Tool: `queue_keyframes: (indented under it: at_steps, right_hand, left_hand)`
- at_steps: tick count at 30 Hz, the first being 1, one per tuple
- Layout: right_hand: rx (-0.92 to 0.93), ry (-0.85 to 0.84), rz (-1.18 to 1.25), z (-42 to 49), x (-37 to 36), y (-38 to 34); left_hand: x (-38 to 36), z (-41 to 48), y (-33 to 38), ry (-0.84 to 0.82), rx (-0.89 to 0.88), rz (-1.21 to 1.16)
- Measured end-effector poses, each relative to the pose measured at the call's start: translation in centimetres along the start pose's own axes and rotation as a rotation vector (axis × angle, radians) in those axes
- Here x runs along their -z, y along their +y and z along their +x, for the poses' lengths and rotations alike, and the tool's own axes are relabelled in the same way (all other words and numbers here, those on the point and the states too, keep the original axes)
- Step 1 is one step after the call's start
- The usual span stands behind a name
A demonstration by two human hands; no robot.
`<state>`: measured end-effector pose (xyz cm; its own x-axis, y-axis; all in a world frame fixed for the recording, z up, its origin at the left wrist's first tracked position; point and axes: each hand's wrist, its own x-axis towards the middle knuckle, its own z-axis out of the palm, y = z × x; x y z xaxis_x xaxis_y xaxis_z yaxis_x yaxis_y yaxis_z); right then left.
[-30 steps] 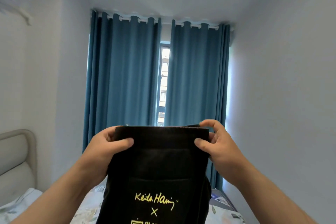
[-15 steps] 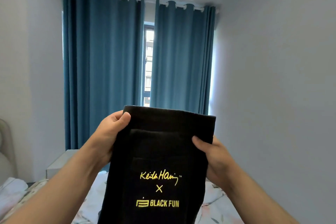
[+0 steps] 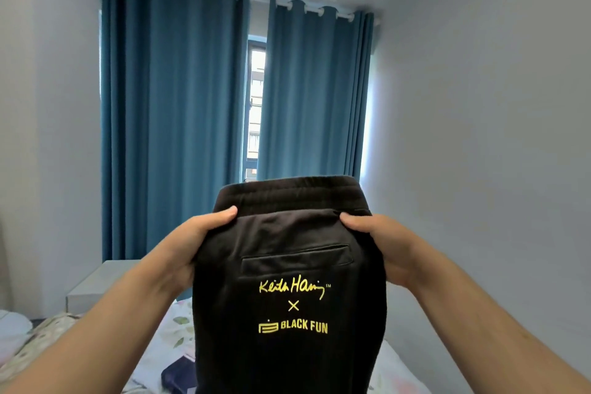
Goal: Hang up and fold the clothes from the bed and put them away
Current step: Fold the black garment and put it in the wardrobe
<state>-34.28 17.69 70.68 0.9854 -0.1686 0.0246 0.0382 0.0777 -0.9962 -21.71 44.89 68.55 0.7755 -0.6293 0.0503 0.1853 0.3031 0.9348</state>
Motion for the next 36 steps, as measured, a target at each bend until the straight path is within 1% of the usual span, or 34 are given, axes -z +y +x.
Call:
queue_keyframes:
  at_steps: [4,6,7,8,10,11,13,15,16,17,20,21,22,23,25,27,28,29,31,32,36]
  right_hand:
    - [0.02,0.078,0.097,1.7,-0.5,1.1]
    - [0.026,0.089,0.177,2.5,-0.9,2.2]
    - [0.022,0.086,0.233,2.8,-1.2,2.7]
    - [0.014,0.083,0.289,3.1,-1.6,3.2]
    - [-0.013,0.075,0.366,3.7,-2.2,3.7]
    - [-0.029,0.072,0.378,4.1,-2.5,3.9]
    - [-0.057,0.091,0.375,4.8,-3.0,4.3]
    - [-0.067,0.107,0.401,5.2,-2.6,5.0]
    - [-0.074,0.069,0.415,5.1,-2.2,5.5]
    - [-0.096,-0.002,0.4,4.9,-1.5,6.2]
    - [-0.221,-0.292,0.128,3.8,0.5,9.9]
    - [-0.271,-0.346,0.074,3.5,1.1,11.7]
    - [-0.311,-0.365,0.071,3.1,1.4,13.5]
    - [-0.331,-0.347,0.093,2.6,1.5,15.2]
    - [-0.33,-0.237,0.222,1.8,1.2,18.6]
    - [-0.3,-0.086,0.49,0.8,0.3,21.6]
    - [-0.316,-0.021,0.595,0.4,-0.4,23.3]
    - [-0.364,0.009,0.656,-0.1,-1.4,24.8]
    - [-0.484,0.01,0.685,-0.9,-3.3,26.6]
    - [-0.507,0.006,0.672,-1.2,-4.1,26.8]
    - [-0.449,0.003,0.542,-1.1,-4.5,25.3]
  left_hand:
    - [1.0,1.1,-1.3,-0.01,-0.09,-0.167]
    - [2.4,1.1,-3.4,0.025,-0.118,-0.277]
    - [3.0,0.8,-5.1,0.028,-0.077,-0.307]
    - [3.4,0.4,-7.4,0.006,-0.028,-0.255]
    - [4.2,-1.1,-12.4,-0.059,0.172,-0.128]
    - [4.3,-2.0,-14.5,-0.109,0.225,-0.075]
    - [3.5,-3.1,-16.7,-0.171,0.232,-0.029]
    - [2.7,-3.4,-17.2,-0.16,0.211,-0.084]
    - [2.6,-3.1,-17.2,-0.12,0.197,-0.12]
    - [2.5,-2.7,-17.1,-0.071,0.184,-0.165]
    - [2.2,-1.6,-16.6,0.068,0.177,-0.286]
    - [2.1,-1.3,-16.5,0.096,0.189,-0.318]
    - [2.1,-1.0,-16.4,0.119,0.203,-0.351]
    - [2.2,-0.8,-16.4,0.143,0.214,-0.388]
    - [2.4,-0.4,-16.3,0.171,0.199,-0.442]
    - [2.5,-0.1,-16.3,0.209,0.155,-0.476]
    - [2.3,0.1,-16.3,0.223,0.134,-0.488]
    - [2.1,0.1,-16.4,0.234,0.121,-0.492]
    - [1.9,0.2,-16.5,0.236,0.12,-0.485]
    - [1.9,0.1,-16.6,0.228,0.122,-0.48]
    - [3.4,-0.1,-16.1,0.209,0.094,-0.493]
